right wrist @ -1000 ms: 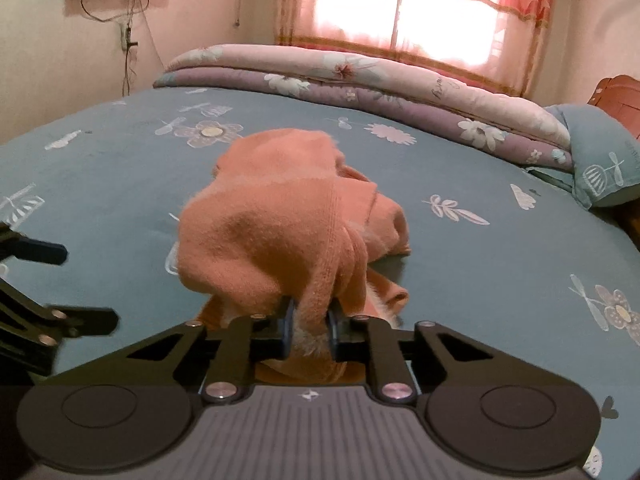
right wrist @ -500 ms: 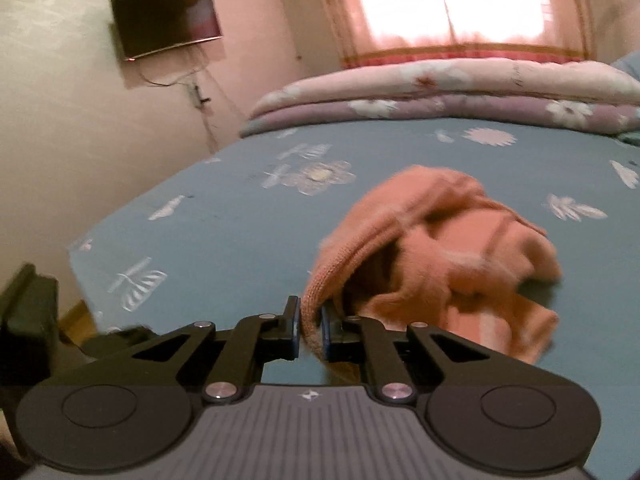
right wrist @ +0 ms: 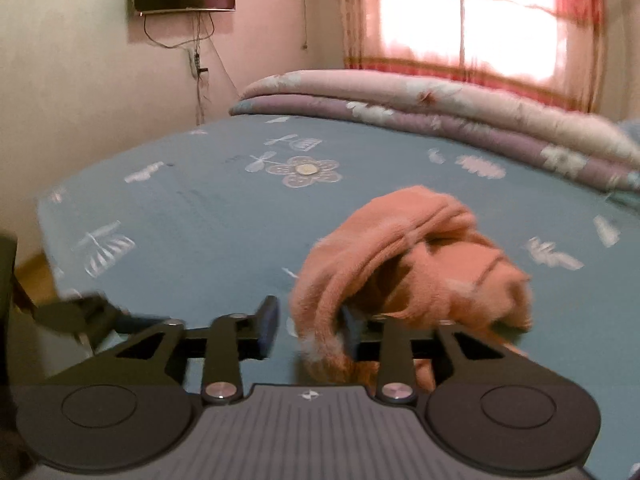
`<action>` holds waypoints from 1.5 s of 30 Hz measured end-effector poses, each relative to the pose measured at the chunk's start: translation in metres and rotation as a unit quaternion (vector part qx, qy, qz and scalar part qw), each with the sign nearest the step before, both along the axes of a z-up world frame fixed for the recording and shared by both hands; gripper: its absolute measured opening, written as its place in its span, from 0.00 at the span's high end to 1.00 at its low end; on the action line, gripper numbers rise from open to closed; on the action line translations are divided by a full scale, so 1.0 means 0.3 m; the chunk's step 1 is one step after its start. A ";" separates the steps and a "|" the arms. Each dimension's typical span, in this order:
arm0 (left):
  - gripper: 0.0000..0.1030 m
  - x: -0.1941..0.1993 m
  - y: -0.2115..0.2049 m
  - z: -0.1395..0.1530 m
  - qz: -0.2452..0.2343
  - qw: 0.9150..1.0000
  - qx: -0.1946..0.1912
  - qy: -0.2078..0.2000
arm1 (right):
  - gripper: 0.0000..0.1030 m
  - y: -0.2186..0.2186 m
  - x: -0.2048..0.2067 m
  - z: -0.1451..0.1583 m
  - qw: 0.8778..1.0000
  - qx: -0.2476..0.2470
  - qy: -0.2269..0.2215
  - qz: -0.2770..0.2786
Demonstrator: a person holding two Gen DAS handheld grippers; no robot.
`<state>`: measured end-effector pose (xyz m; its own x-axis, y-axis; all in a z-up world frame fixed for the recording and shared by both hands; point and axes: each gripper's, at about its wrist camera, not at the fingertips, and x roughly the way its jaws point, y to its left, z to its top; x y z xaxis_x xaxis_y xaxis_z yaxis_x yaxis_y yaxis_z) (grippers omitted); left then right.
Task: Fold clothes
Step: 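Grasp the pink sweater's edge with the right gripper, then lift the sweater with the right gripper and shake it loose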
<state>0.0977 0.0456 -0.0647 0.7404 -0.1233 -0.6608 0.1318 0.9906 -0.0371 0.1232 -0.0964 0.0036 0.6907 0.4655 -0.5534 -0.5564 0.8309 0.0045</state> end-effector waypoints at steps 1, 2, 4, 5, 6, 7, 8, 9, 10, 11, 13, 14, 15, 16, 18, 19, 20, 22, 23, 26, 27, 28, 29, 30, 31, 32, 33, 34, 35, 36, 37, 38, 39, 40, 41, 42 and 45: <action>0.00 0.002 0.000 0.001 -0.001 1.000 -0.001 0.000 | 0.51 -0.016 -0.015 0.002 1.000 -0.007 -0.006 -0.002; 0.00 0.004 -0.002 0.002 -0.003 1.000 -0.001 0.000 | 0.49 -0.032 -0.026 0.005 1.000 -0.013 -0.008 -0.005; 0.00 0.003 -0.010 0.005 -0.009 1.000 0.000 -0.002 | 0.49 -0.064 -0.037 0.008 1.000 -0.023 -0.006 -0.012; 0.00 0.001 -0.015 0.006 -0.012 1.000 0.000 -0.004 | 0.47 -0.079 -0.042 0.008 1.000 -0.027 -0.007 -0.015; 0.00 0.000 -0.019 0.005 -0.016 1.000 0.001 -0.004 | 0.46 -0.094 -0.047 0.007 0.999 -0.032 -0.007 -0.018; 0.00 -0.002 -0.024 0.005 -0.019 1.000 0.002 -0.003 | 0.45 -0.106 -0.050 0.006 0.999 -0.036 -0.008 -0.020; 0.00 -0.006 -0.029 0.004 -0.022 1.000 0.004 -0.003 | 0.42 -0.116 -0.053 0.005 0.999 -0.039 -0.009 -0.022; 0.00 -0.011 -0.034 0.001 -0.027 1.000 0.007 -0.002 | 0.37 -0.119 -0.057 0.001 0.999 -0.043 -0.008 -0.020; 0.00 -0.017 -0.039 -0.001 -0.031 0.999 0.010 -0.002 | 0.35 -0.122 -0.062 -0.002 0.999 -0.046 -0.008 -0.018; 0.00 -0.020 -0.041 -0.004 -0.036 0.999 0.012 -0.001 | 0.32 -0.124 -0.066 -0.007 0.999 -0.050 -0.007 -0.016; 0.00 -0.024 -0.043 -0.009 -0.039 0.999 0.017 0.001 | 0.31 -0.112 -0.070 -0.021 0.998 -0.060 -0.010 -0.007; 0.00 -0.028 -0.041 -0.010 -0.040 0.999 0.018 0.001 | 0.31 -0.103 -0.071 -0.027 0.998 -0.066 -0.013 -0.003; 0.00 -0.029 -0.036 -0.011 -0.039 0.999 0.018 0.001 | 0.31 -0.086 -0.074 -0.035 0.997 -0.073 -0.019 0.002; 0.00 -0.029 -0.031 -0.012 -0.038 0.999 0.018 0.001 | 0.31 -0.071 -0.074 -0.041 0.997 -0.078 -0.024 0.008; 0.00 -0.030 -0.018 -0.015 -0.034 0.999 0.014 0.001 | 0.31 -0.025 -0.060 -0.060 0.994 -0.101 -0.032 0.022; 0.00 -0.031 -0.010 -0.017 -0.031 0.999 0.012 0.002 | 0.31 0.002 -0.046 -0.082 0.991 -0.130 -0.034 0.010; 0.00 -0.032 -0.001 -0.018 -0.027 1.000 0.010 0.002 | 0.33 0.027 -0.035 -0.101 0.987 -0.155 -0.036 -0.003; 0.00 -0.041 0.021 -0.021 -0.020 1.000 0.008 0.000 | 0.35 0.043 -0.032 -0.121 0.981 -0.186 -0.044 -0.026; 0.00 -0.047 0.032 -0.023 -0.018 1.000 0.006 -0.001 | 0.35 0.047 -0.031 -0.128 0.979 -0.194 -0.045 -0.035; 0.00 -0.053 0.062 -0.037 -0.018 1.000 -0.004 -0.001 | 0.39 0.005 -0.031 -0.113 0.991 -0.129 -0.007 -0.034; 0.00 -0.045 0.064 -0.043 -0.015 1.000 -0.002 0.001 | 0.46 0.005 -0.026 -0.114 0.992 -0.122 -0.007 -0.031; 0.00 -0.038 0.066 -0.048 -0.012 1.000 0.000 0.003 | 0.49 0.013 -0.021 -0.117 0.992 -0.125 -0.011 -0.028; 0.00 -0.034 0.064 -0.049 -0.008 1.000 0.004 0.003 | 0.49 0.023 -0.015 -0.119 0.991 -0.129 -0.015 -0.024; 0.00 -0.031 0.062 -0.048 -0.008 1.000 0.006 0.001 | 0.51 0.042 -0.008 -0.125 0.990 -0.139 -0.017 -0.016; 0.00 -0.034 0.060 -0.047 -0.011 1.000 0.004 -0.001 | 0.57 0.059 -0.002 -0.131 0.989 -0.148 -0.021 -0.010; 0.00 -0.037 0.060 -0.044 -0.015 1.000 -0.001 -0.003 | 0.75 0.075 0.004 -0.134 0.987 -0.157 -0.025 -0.007; 0.00 -0.042 0.061 -0.040 -0.018 1.000 -0.005 -0.004 | 0.76 0.090 0.012 -0.134 0.986 -0.163 -0.029 -0.005; 0.00 -0.046 0.063 -0.037 -0.020 1.000 -0.010 -0.005 | 0.77 0.094 0.023 -0.120 0.988 -0.153 -0.025 -0.002; 0.00 -0.049 0.066 -0.032 -0.020 1.000 -0.012 -0.008 | 0.79 0.088 0.033 -0.096 0.991 -0.133 -0.022 -0.003; 0.00 -0.053 0.069 -0.028 -0.019 1.000 -0.014 -0.010 | 0.80 0.076 0.049 -0.062 0.994 -0.110 -0.017 -0.005; 0.00 -0.053 0.072 -0.023 -0.018 1.000 -0.015 -0.011 | 0.80 0.063 0.065 -0.026 0.996 -0.089 -0.012 -0.007; 0.00 -0.052 0.074 -0.019 -0.016 1.000 -0.017 -0.012 | 0.80 0.046 0.084 0.018 0.997 -0.069 -0.013 -0.014; 0.00 -0.050 0.074 -0.014 -0.014 1.000 -0.020 -0.014 | 0.80 0.028 0.103 0.061 0.998 -0.050 -0.013 -0.019; 0.00 -0.048 0.073 -0.010 -0.014 1.000 -0.023 -0.015 | 0.80 0.009 0.120 0.100 0.999 -0.033 -0.014 -0.023; 0.00 -0.046 0.071 -0.006 -0.014 0.999 -0.026 -0.016 | 0.80 -0.011 0.136 0.140 0.999 -0.017 -0.015 -0.031; 0.00 -0.046 0.068 0.000 -0.016 0.999 -0.029 -0.018 | 0.80 -0.031 0.152 0.182 0.999 -0.005 -0.017 -0.039; 0.00 -0.057 0.052 0.022 -0.027 0.999 -0.032 -0.029 | 0.80 -0.088 0.182 0.285 0.998 0.021 -0.026 -0.055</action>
<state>0.0807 0.0611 -0.0580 0.7686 -0.2042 -0.6062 0.1885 0.9779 -0.0903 0.1778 -0.1227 0.0892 0.7656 0.4082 -0.4973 -0.4629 0.8863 0.0149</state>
